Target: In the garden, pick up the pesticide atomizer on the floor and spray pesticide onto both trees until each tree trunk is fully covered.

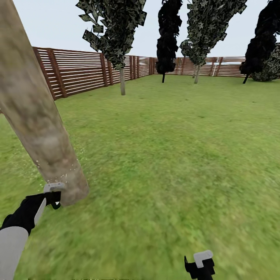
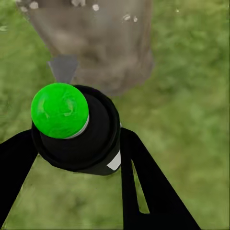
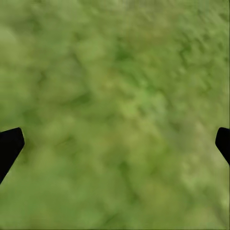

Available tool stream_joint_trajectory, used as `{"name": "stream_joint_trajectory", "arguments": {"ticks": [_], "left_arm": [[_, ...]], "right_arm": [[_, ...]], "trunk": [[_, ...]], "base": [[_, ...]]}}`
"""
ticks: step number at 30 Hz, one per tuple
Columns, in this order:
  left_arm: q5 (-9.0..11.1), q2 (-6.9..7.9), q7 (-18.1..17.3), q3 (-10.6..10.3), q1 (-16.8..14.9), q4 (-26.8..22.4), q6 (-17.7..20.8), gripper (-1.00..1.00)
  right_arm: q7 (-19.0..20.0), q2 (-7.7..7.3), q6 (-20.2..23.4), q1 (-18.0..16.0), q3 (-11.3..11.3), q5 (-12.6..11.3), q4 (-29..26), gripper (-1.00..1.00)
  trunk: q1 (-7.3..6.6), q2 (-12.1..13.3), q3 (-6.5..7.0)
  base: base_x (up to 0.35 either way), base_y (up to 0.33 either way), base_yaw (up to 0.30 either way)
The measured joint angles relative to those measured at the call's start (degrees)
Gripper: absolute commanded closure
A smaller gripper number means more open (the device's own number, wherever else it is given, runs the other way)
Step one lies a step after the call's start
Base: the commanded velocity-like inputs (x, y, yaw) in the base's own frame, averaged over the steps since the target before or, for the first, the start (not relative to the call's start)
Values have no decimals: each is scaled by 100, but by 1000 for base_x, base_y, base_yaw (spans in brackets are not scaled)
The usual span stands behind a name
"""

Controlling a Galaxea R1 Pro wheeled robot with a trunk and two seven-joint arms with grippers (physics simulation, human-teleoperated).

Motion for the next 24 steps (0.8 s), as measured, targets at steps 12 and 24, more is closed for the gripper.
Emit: {"name": "stream_joint_trajectory", "arguments": {"ticks": [12,24], "left_arm": [[-7,102,-506,-71,-305,-560,597,100],[-102,768,-1028,-106,-430,-498,573,100]], "right_arm": [[0,-9,0,0,1,-7,-7,-100],[0,-9,0,0,0,-6,-5,-100]], "trunk": [[0,0,1],[0,0,0]], "base": [[0,0,42],[0,0,133]]}}
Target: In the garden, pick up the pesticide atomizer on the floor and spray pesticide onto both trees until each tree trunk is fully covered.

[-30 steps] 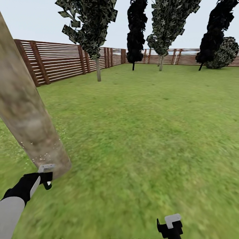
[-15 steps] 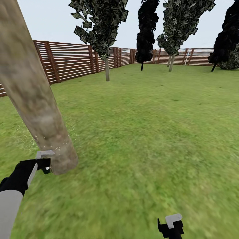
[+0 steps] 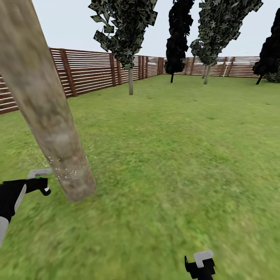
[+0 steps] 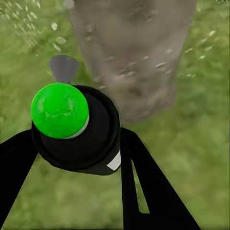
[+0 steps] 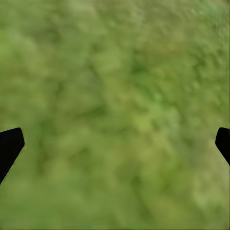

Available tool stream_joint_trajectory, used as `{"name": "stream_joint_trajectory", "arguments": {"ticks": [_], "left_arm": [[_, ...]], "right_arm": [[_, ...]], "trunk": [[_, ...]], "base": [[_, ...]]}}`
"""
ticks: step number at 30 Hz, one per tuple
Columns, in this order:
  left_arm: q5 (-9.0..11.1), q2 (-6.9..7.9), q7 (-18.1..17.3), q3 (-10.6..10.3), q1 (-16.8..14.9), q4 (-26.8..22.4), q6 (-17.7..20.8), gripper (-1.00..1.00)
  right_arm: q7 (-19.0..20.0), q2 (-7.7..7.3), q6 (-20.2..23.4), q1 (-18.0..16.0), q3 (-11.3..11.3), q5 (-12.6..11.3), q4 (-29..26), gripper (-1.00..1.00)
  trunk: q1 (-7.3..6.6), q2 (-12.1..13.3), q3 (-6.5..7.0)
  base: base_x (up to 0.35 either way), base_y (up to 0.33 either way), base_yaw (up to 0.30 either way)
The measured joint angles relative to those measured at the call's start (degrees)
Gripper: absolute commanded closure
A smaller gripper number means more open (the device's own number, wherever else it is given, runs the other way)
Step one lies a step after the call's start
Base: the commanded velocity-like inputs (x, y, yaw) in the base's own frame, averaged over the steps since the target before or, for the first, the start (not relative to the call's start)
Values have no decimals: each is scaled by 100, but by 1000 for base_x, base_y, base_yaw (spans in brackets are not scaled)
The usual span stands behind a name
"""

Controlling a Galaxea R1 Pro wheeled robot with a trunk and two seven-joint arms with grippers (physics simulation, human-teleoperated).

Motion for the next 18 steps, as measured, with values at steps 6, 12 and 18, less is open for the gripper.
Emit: {"name": "stream_joint_trajectory", "arguments": {"ticks": [6,12,18], "left_arm": [[13,-7,-2,17,-54,-62,22,100],[5,-19,8,25,-91,-72,132,100],[18,-17,23,21,-71,-822,776,100]], "right_arm": [[0,0,0,0,1,-1,-3,-100],[0,0,0,0,1,-1,-3,-100],[0,0,0,0,1,-1,-3,-100]], "trunk": [[0,0,0],[0,0,0],[-1,0,1]], "base": [[0,-56,108],[0,-267,1],[-89,-272,0]]}}
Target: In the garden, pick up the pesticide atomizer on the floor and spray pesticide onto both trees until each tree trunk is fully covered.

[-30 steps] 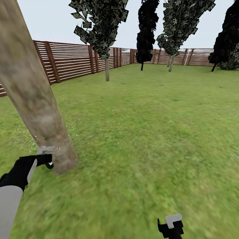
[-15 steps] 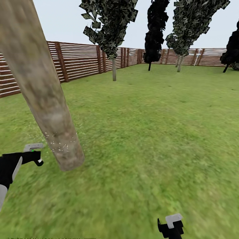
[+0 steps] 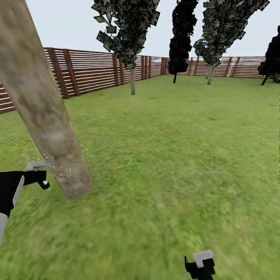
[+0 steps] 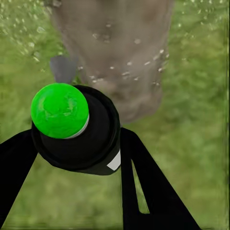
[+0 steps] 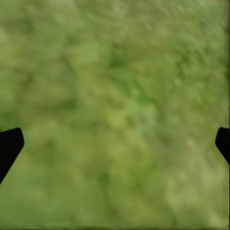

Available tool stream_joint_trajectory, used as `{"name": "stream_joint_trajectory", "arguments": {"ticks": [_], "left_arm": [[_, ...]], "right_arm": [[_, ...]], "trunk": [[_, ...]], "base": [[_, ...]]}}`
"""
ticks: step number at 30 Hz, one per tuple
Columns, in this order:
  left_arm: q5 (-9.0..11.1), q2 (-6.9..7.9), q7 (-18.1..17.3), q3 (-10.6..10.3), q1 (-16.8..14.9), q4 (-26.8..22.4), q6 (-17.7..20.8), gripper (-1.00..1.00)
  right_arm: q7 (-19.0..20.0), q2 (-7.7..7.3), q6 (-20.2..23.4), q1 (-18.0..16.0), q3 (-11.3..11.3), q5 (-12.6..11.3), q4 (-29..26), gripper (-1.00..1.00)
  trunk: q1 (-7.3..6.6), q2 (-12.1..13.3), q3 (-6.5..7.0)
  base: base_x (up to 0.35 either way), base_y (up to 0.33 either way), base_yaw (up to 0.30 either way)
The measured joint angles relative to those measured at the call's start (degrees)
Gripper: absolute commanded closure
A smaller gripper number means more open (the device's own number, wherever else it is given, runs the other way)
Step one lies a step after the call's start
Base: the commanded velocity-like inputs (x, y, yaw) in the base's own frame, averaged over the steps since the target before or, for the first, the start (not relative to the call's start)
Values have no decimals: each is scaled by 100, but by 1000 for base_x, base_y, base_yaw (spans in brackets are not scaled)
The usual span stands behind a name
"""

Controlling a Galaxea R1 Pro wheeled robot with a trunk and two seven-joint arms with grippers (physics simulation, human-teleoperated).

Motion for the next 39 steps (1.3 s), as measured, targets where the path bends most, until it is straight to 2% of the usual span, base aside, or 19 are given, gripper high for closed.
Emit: {"name": "stream_joint_trajectory", "arguments": {"ticks": [2,22,30,39], "left_arm": [[-7,-4,-5,-1,18,-167,122,100],[-22,-2,37,5,28,-180,142,100],[-28,-2,45,14,-4,-178,144,100],[-31,-2,46,12,22,-172,135,100]], "right_arm": [[0,0,0,0,0,0,0,-100],[0,0,0,0,0,3,2,-100],[0,0,0,0,-1,4,3,-100],[0,0,0,0,0,4,1,-100]], "trunk": [[0,0,-1],[1,0,-1],[1,0,-1],[1,0,-1]], "base": [[-16,-272,0],[148,-244,2],[141,-249,205],[241,-189,12]]}}
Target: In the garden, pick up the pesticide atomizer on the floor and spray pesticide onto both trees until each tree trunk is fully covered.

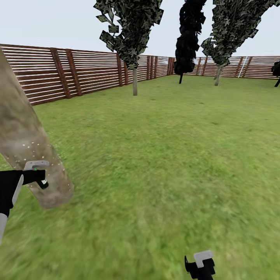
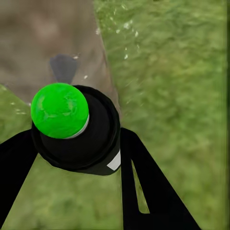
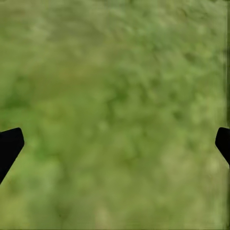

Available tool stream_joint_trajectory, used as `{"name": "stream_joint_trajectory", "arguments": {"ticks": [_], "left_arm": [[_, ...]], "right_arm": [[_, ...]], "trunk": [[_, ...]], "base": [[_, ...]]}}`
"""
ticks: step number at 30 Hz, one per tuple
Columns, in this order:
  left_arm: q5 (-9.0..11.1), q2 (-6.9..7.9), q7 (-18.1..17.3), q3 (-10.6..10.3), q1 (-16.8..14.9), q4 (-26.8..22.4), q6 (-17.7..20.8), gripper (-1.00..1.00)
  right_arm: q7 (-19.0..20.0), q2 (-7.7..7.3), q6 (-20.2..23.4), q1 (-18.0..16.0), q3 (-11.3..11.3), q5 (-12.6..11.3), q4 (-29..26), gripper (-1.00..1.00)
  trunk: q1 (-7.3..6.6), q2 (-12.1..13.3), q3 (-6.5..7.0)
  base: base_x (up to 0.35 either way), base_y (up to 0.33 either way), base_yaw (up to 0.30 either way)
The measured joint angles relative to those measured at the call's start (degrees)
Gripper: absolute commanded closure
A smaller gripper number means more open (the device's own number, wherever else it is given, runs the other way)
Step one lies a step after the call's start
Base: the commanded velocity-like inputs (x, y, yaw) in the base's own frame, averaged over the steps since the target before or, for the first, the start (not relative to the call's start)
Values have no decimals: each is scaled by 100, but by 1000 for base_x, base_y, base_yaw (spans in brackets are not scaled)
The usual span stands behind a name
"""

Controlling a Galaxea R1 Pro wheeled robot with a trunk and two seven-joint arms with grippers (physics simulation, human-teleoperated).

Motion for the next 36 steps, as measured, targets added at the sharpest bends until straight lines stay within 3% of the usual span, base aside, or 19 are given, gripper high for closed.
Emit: {"name": "stream_joint_trajectory", "arguments": {"ticks": [5,9,10,12,15,20,27,36], "left_arm": [[-5,5,-9,21,24,45,-28,100],[-9,104,-5,77,50,161,-63,100],[-42,125,13,190,113,177,-70,100],[-59,133,16,636,372,180,-82,100],[-37,123,178,757,639,171,-110,100],[21,96,499,731,671,176,-122,100],[50,3,440,722,673,176,-123,100],[72,0,436,722,674,176,-107,100]], "right_arm": [[0,0,0,0,0,3,2,-100],[0,0,0,0,0,4,3,-100],[0,0,0,0,0,5,3,-100],[0,0,0,-1,0,5,5,-100],[0,5,0,0,0,5,7,-100],[0,5,0,0,-1,4,7,-100],[0,8,0,0,0,5,7,-100],[8,9,0,0,0,5,7,-100]], "trunk": [[0,0,0],[0,0,0],[0,0,0],[0,0,-1],[0,0,0],[0,0,0],[0,0,0],[0,0,0]], "base": [[241,-188,218],[241,-187,277],[242,-186,278],[242,-185,278],[243,-180,278],[272,-138,278],[252,-160,256],[91,-248,12]]}}
